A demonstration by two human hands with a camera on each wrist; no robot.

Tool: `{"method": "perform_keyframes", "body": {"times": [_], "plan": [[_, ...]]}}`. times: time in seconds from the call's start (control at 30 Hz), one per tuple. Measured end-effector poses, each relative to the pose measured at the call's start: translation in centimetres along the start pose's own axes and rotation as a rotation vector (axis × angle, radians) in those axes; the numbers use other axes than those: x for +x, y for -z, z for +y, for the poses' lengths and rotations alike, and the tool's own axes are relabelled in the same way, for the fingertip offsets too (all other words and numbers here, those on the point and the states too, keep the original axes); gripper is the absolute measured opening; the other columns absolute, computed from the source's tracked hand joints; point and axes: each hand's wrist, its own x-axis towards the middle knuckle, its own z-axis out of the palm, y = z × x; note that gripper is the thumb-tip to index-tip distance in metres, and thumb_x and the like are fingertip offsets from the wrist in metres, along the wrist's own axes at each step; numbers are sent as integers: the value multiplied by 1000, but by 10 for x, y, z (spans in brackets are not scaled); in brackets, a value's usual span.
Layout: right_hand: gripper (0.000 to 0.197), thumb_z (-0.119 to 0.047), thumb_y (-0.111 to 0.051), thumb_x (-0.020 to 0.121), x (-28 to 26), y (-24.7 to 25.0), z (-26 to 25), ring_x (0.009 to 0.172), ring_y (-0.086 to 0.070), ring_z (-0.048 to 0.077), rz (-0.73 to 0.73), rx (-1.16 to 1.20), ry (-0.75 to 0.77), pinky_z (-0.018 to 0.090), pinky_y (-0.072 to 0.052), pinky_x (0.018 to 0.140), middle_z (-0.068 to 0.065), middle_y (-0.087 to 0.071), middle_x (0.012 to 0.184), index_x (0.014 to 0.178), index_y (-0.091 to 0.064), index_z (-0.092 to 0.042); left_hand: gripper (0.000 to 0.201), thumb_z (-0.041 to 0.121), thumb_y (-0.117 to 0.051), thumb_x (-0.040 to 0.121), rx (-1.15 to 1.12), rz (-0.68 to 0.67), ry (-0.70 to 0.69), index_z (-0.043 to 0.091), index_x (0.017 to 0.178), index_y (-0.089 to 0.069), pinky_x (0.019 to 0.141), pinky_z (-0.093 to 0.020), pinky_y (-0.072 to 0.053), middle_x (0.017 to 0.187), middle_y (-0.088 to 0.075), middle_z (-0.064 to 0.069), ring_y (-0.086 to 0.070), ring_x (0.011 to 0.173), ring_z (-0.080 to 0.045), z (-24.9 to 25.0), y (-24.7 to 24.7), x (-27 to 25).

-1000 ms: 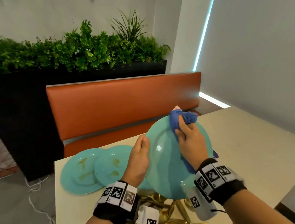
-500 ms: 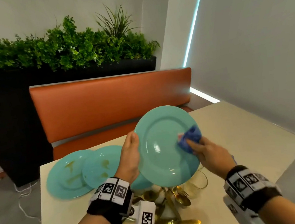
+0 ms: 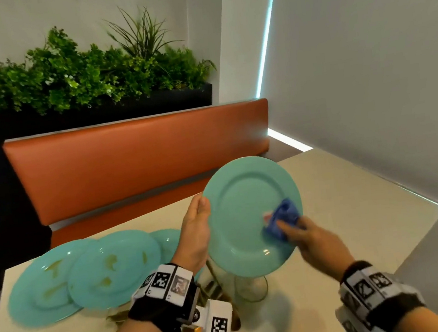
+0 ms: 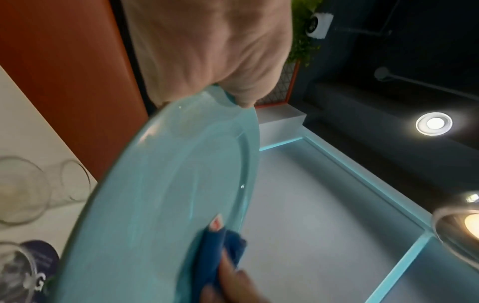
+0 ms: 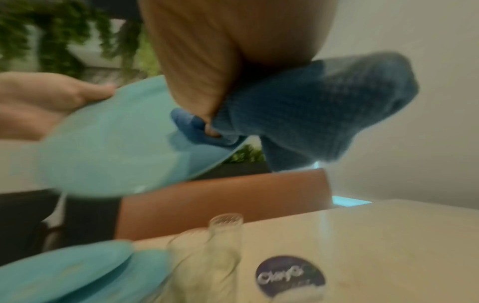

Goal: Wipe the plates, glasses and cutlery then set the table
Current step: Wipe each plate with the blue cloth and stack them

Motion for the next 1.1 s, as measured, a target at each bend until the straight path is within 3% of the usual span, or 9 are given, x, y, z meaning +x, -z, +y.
{"method": "perform_keyframes", "body": {"times": [0.1,0.2,0.3,0.4,0.5,0.6,0.73,0.87,1.1], "plan": [[47,-20,-48,95,29,16,27,102,-58,37,199,56,-294,41,-48,75,12,-50,129,140,-39,-31,22,24,-35,101,38,-71,24,21,98,-56,74,-28,-53,91,-66,5,-63,81,-10,-19,-49,1],[46,-28,-43,94,32,7,17,108,-53,35,221,257,-219,39,-46,84,14,-50,127,140,-41,-20,23,24,-35,102,76,-92,71,21,97,-57,82,-35,-53,96,-68,0,-64,87,-14,-46,-97,3],[50,-41,-30,90,-8,-14,34,107,-56,31,-154,227,-8,37,-47,84,9,-53,123,136,-46,-28,24,24,-33,102,70,-29,95,19,100,-56,91,-42,-49,105,-66,-7,-62,97,-22,-69,-122,10],[40,-30,-38,96,-40,-16,99,115,-53,27,-360,28,-61,33,-44,85,-2,-48,134,134,-43,-43,23,28,-32,102,62,-21,180,22,99,-54,85,-40,-51,102,-63,-4,-61,91,-19,-91,-134,15],[40,-26,-42,97,-47,3,148,111,-55,31,-228,-36,-373,35,-47,83,6,-49,133,135,-43,-37,23,33,-32,102,76,52,352,24,92,-51,86,-44,-49,98,-59,-4,-57,89,-22,-120,-145,14],[39,-20,-48,95,-42,24,169,102,-55,36,-43,39,-521,35,-44,79,16,-55,120,133,-50,-28,26,39,-34,97,94,130,498,22,102,-54,92,-53,-50,110,-63,-12,-62,98,-29,-159,-151,12],[41,-18,-50,94,-40,27,176,98,-55,35,1,129,-555,29,-37,77,17,-57,107,134,-49,-24,32,30,-31,100,101,220,662,9,118,-48,89,-44,-48,112,-57,-13,-58,100,-30,-194,-159,0],[46,-20,-51,93,-40,20,170,99,-55,34,-11,197,-578,28,-36,79,18,-58,106,139,-42,-23,44,32,-29,102,179,314,758,3,130,-45,98,-44,-45,129,-54,-17,-54,114,-35,-214,-165,-10],[50,-21,-55,91,-41,12,150,113,-54,31,-53,298,-593,29,-38,91,15,-59,125,139,-42,-20,47,22,-50,96,444,408,874,-10,130,-44,96,-37,-42,131,-52,-26,-51,120,-39,-233,-156,-13]]}}
